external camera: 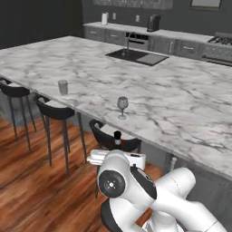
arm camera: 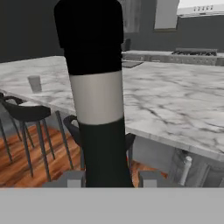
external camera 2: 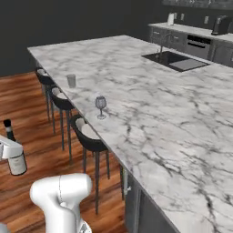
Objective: There is a wine glass and glass cup on the dining counter. Place the wine bottle next to the wine glass and the juice bottle next to the glass cup.
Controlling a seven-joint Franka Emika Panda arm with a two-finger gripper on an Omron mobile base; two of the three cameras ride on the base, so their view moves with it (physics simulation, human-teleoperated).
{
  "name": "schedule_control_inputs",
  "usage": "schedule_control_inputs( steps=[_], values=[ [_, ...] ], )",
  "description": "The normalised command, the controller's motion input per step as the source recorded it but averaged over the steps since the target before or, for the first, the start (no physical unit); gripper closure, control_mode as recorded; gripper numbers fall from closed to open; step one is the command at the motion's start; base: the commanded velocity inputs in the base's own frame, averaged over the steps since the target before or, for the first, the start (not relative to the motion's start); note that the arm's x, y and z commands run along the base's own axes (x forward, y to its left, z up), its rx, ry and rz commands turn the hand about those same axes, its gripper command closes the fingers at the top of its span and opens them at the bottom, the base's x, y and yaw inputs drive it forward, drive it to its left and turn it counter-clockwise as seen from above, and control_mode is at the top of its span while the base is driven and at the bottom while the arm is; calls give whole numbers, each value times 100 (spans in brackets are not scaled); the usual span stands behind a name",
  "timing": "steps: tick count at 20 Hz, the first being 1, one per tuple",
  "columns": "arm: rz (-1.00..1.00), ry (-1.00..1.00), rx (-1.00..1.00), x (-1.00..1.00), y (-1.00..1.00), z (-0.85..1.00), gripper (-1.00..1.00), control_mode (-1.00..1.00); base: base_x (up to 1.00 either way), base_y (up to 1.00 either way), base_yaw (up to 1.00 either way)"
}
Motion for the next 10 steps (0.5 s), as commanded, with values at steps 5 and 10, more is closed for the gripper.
schedule_control_inputs(
  steps=[5,10],
  values=[
    [0,0,0,0,0,0,100,100,52,31,-58],
    [0,0,0,0,0,0,100,100,46,19,-44]
  ],
)
